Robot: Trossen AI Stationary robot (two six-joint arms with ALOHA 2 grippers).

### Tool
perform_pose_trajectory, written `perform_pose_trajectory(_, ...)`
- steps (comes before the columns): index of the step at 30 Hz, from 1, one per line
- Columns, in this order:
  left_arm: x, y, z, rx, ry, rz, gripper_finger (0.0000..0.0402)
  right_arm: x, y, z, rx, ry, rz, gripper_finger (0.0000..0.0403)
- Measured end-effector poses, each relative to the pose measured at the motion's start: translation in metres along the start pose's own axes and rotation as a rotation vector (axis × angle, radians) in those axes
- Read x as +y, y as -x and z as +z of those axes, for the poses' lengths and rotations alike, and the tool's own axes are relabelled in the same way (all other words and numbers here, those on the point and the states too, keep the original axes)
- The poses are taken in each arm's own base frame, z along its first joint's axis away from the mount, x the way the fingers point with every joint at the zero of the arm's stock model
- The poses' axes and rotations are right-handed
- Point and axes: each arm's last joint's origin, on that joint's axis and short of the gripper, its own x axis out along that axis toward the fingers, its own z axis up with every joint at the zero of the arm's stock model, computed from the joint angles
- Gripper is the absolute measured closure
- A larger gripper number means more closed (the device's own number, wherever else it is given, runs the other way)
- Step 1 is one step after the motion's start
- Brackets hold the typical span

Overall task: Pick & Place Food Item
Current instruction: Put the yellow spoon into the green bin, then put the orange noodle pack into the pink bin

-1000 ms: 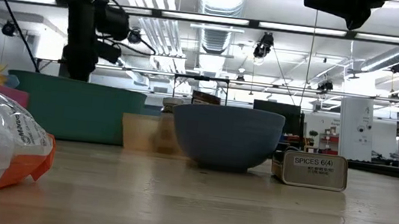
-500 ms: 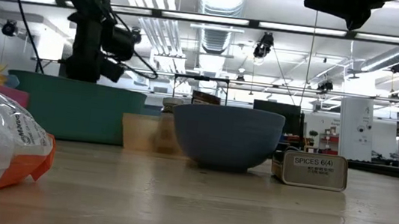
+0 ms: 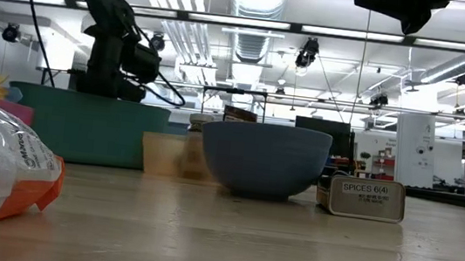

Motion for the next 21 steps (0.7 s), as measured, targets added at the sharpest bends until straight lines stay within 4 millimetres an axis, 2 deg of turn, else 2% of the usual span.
perform_pose_trajectory(7, 0.0001, 0.0007, -0.0002, -0.002, 0.007, 0.008, 0.0378, 0.0, 0.0, 0.0, 0.0, 0.001, 0.0, 0.0172)
perform_pose_trajectory(14, 0.0003, 0.001, -0.0001, -0.002, 0.024, 0.011, 0.0308, 0.0, 0.0, 0.0001, -0.001, 0.0, 0.0, 0.0172)
perform_pose_trajectory(21, 0.0015, 0.0049, 0.0019, -0.01, 0.076, 0.027, 0.0265, 0.0, 0.0, 0.0001, -0.001, 0.0, 0.0, 0.0172)
